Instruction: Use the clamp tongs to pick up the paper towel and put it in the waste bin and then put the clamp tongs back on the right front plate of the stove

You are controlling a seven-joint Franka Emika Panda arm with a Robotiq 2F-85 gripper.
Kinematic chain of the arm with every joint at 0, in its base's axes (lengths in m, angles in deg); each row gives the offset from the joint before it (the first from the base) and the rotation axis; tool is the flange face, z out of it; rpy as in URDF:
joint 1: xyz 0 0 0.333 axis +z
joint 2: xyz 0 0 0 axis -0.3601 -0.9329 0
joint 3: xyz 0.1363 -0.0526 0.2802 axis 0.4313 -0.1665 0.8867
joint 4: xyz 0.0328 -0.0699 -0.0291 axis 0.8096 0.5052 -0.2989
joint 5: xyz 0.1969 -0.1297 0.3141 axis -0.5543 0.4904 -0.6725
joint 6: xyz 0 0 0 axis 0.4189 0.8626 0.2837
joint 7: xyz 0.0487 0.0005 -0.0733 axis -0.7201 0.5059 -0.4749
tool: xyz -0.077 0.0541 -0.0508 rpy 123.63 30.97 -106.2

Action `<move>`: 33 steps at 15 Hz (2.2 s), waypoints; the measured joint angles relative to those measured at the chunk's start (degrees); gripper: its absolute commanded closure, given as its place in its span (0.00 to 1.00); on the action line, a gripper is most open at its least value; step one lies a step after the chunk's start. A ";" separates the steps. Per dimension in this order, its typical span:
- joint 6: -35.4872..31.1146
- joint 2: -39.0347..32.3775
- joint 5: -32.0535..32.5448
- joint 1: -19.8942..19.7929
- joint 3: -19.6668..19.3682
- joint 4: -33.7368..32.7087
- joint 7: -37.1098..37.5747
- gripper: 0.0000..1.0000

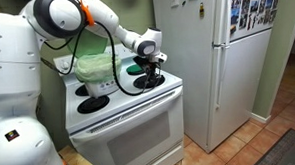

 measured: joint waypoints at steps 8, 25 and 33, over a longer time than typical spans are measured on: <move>-0.73 -5.29 -0.07 -0.08 1.76 -5.51 -2.35 0.94; 5.54 -5.64 -1.24 -0.20 3.08 -11.12 -0.13 0.00; 9.89 -1.78 -1.13 -0.17 2.76 -10.13 3.36 0.00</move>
